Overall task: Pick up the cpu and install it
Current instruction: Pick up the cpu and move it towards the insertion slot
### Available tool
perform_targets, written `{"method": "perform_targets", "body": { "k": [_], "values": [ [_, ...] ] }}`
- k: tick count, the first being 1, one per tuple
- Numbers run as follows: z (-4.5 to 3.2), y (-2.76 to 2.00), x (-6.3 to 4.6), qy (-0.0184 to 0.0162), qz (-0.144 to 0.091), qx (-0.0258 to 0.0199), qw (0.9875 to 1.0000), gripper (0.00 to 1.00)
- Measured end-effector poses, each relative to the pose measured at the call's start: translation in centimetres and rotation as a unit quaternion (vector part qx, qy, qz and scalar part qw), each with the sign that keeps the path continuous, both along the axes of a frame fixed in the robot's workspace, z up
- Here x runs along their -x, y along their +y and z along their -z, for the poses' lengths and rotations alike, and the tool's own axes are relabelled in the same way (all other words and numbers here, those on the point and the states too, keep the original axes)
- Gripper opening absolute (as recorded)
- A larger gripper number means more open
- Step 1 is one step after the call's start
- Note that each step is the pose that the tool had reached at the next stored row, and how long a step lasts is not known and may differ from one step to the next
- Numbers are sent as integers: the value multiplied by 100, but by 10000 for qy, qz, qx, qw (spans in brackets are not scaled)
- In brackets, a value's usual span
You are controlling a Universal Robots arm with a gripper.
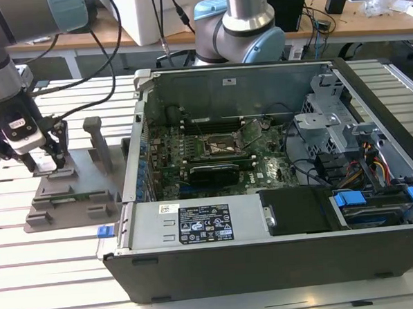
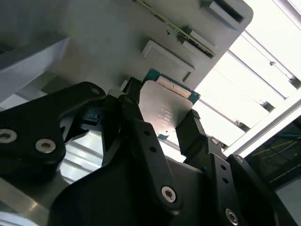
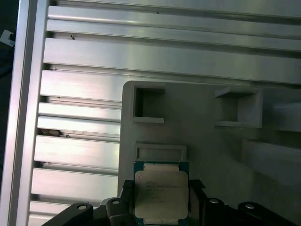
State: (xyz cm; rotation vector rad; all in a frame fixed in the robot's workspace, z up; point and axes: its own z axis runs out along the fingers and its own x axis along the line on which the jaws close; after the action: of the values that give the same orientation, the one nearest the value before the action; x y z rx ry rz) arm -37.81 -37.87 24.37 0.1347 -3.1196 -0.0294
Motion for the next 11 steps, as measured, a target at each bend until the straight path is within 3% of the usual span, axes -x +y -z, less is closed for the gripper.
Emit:
{"method": "perform_targets", "body": {
  "k": [3, 11],
  "values": [
    [-102, 16, 0, 0, 0, 0, 10000, 55],
    [-243, 18, 0, 0, 0, 0, 10000, 55]
  ]
}}
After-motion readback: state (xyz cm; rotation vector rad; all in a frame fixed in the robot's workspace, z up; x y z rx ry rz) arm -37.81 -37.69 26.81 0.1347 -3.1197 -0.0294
